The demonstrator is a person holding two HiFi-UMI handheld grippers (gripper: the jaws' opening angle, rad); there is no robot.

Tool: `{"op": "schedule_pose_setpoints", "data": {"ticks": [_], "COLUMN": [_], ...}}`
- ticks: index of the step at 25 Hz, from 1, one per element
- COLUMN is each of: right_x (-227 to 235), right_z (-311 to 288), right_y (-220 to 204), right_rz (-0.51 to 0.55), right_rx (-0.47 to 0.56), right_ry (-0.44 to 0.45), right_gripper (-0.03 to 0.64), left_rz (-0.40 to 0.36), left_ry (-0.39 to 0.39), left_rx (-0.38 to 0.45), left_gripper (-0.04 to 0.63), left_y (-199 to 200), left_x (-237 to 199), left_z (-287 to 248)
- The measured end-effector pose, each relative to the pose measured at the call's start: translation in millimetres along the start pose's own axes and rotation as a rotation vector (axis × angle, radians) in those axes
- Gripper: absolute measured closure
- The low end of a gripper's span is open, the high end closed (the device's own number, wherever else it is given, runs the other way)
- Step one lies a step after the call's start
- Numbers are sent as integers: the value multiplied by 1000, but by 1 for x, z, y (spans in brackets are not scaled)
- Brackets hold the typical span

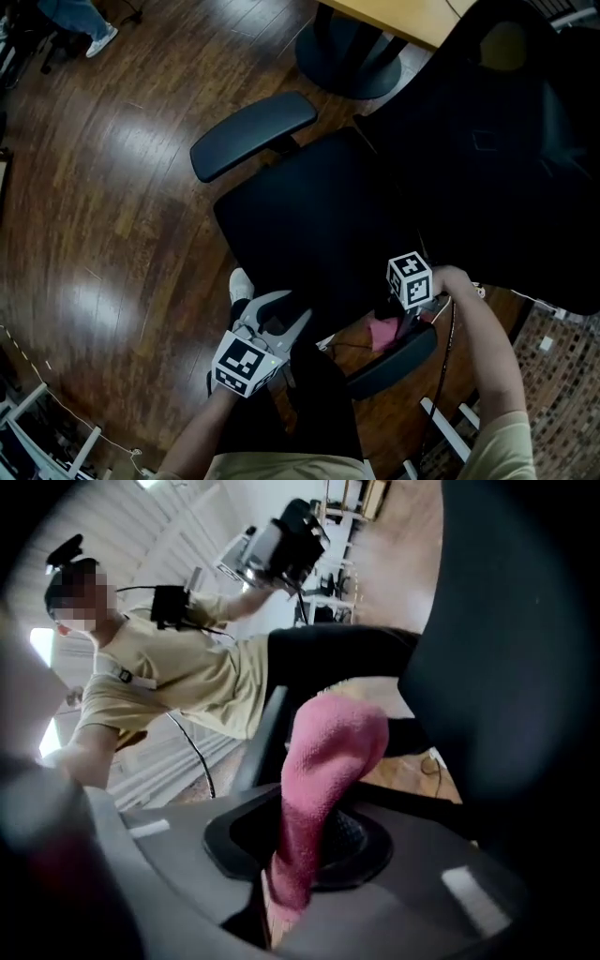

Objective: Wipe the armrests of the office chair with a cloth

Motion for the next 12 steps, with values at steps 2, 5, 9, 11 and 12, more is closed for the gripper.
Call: {"op": "schedule_pose_setpoints", "data": {"ticks": [2, 5, 9, 11, 12], "right_x": [27, 83, 130, 130, 127], "right_z": [-5, -5, -8, -1, 0], "right_y": [-1, -4, -11, -6, -2], "right_rz": [-16, -21, -33, -21, -3], "right_rx": [-14, 35, 51, 32, 11], "right_ry": [-69, -291, -464, -481, -502], "right_gripper": [548, 549, 552, 552, 552], "left_rz": [17, 53, 42, 26, 24], "left_ry": [20, 56, 69, 71, 73], "left_rx": [-4, -8, -20, -29, -37], "left_gripper": [466, 466, 466, 466, 466], "left_y": [-3, -7, -8, -9, -10], "left_x": [-2, -9, -14, -20, -21], "left_z": [2, 7, 14, 18, 20]}}
Point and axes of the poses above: the fingertips, and each gripper's own axes: z backward along the fingers, x to its right, y out of its top, the point moved 5 cm from there along z, backward along the fingers, and after that the axes turned 8 degrees about -z, right-handed, at the moved point
